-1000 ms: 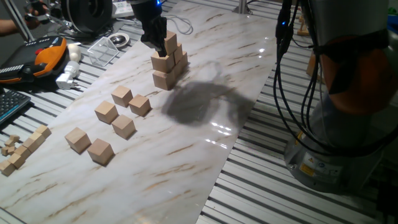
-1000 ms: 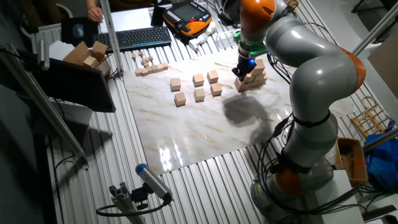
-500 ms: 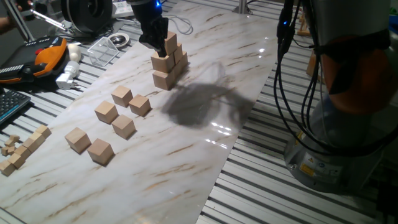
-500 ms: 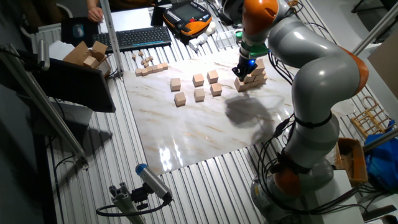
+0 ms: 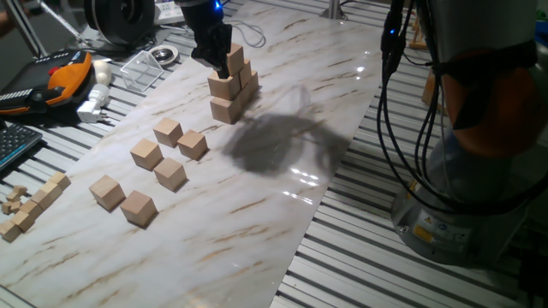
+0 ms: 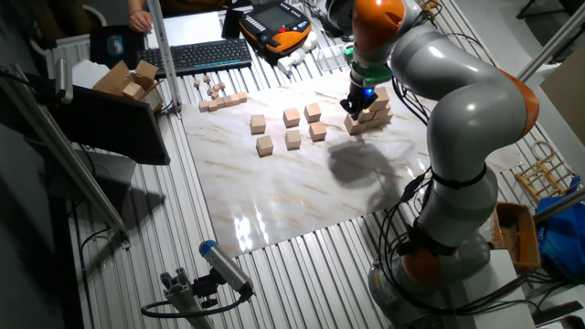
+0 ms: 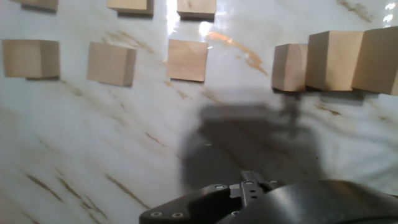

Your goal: Stack the blocks into a pyramid shape

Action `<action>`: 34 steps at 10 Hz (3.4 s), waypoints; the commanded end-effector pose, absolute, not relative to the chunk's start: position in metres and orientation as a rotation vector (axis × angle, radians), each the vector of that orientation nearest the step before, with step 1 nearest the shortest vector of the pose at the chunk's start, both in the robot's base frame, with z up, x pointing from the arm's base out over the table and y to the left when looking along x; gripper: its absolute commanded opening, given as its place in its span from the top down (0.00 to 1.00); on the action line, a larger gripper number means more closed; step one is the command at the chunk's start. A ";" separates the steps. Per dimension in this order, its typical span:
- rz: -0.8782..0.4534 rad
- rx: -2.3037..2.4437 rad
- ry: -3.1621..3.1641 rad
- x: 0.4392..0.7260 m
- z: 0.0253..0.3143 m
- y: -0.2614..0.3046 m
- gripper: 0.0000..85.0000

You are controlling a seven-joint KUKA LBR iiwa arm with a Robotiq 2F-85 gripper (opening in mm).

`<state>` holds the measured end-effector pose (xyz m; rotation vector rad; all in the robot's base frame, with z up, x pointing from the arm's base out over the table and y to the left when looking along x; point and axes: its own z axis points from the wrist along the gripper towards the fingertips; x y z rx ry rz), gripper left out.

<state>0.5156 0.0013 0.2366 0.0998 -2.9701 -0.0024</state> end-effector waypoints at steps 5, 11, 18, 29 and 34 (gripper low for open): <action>-0.097 0.107 -2.935 0.516 0.236 0.001 1.00; -0.149 -0.035 -2.981 0.522 0.196 0.041 1.00; -0.232 0.116 -2.936 0.518 0.189 0.047 1.00; -0.186 -0.070 -3.025 0.543 0.205 0.183 1.00; -0.202 -0.181 -3.010 0.552 0.167 0.214 1.00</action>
